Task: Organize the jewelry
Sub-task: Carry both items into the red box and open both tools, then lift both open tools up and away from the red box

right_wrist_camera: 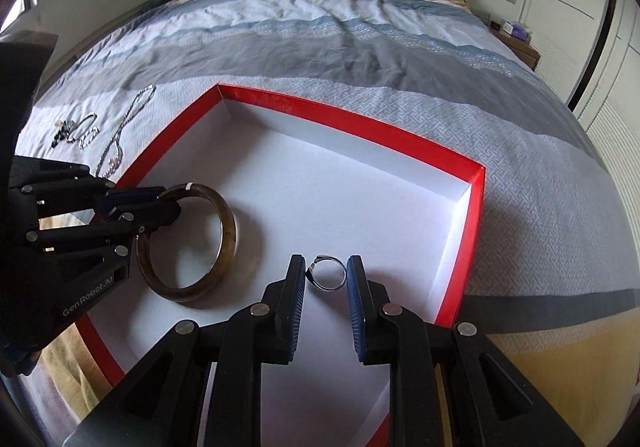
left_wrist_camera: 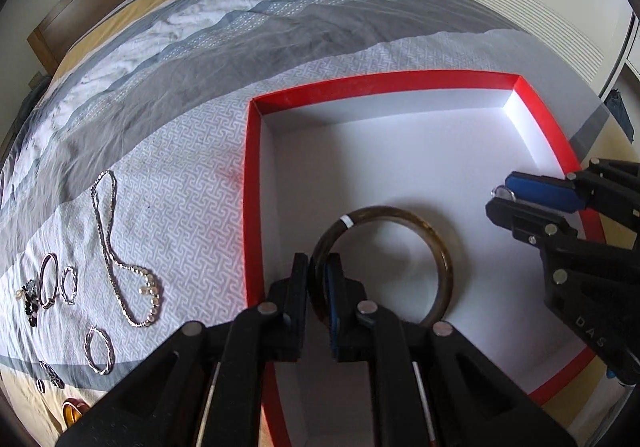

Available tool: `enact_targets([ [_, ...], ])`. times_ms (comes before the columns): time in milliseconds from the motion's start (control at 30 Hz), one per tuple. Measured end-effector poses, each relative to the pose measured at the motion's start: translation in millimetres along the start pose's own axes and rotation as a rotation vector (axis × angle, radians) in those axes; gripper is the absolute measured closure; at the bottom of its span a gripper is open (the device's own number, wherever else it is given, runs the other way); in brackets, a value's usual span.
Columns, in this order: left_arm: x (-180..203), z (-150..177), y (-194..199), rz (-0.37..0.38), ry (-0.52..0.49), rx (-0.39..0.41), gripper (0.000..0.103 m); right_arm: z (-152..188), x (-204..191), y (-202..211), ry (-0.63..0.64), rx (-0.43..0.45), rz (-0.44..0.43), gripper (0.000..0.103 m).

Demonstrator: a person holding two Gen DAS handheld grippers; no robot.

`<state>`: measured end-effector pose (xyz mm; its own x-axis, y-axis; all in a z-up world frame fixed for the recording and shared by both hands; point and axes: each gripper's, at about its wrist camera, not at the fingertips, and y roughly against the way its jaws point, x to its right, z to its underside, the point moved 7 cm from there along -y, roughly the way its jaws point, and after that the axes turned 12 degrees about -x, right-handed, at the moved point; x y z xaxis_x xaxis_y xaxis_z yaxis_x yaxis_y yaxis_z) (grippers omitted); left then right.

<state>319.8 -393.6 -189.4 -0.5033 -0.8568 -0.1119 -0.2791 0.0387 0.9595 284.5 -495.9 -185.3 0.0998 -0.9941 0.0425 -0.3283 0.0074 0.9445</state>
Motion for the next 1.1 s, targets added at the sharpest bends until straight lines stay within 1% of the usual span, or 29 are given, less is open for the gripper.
enact_targets([
  [100,1,0,-1,-0.014,-0.012,0.004,0.093,1,-2,-1,0.034,-0.023,0.040,0.081],
  [200,-1,0,1,0.017,0.008,0.001,0.092,3,2,6,0.022,-0.022,0.046,0.074],
  [267,-1,0,5,0.030,0.005,0.006,0.086,5,4,15,0.008,-0.009,0.051,0.068],
  [300,-1,1,9,0.039,0.003,0.011,0.085,7,6,22,0.001,-0.001,0.056,0.064],
  [367,0,3,21,0.058,0.006,0.026,0.079,11,9,36,-0.013,0.015,0.066,0.062],
  [433,-1,7,38,0.072,0.008,0.061,0.075,17,13,55,-0.040,0.042,0.067,0.062],
  [567,-8,21,75,0.114,0.034,0.114,0.075,35,17,92,-0.100,0.085,0.066,0.062],
  [600,-9,27,85,0.121,0.034,0.125,0.075,42,15,102,-0.111,0.096,0.068,0.062],
  [667,-13,41,107,0.104,0.021,0.152,0.075,52,9,118,-0.126,0.114,0.063,0.062],
  [800,-27,74,138,0.077,0.007,0.156,0.075,74,-15,153,-0.146,0.154,0.042,0.062],
  [967,-72,126,176,0.020,0.059,0.185,0.075,96,-53,191,-0.146,0.206,0.010,0.062],
  [1100,-121,174,206,-0.019,0.126,0.207,0.075,107,-81,221,-0.138,0.254,-0.008,0.062],
])
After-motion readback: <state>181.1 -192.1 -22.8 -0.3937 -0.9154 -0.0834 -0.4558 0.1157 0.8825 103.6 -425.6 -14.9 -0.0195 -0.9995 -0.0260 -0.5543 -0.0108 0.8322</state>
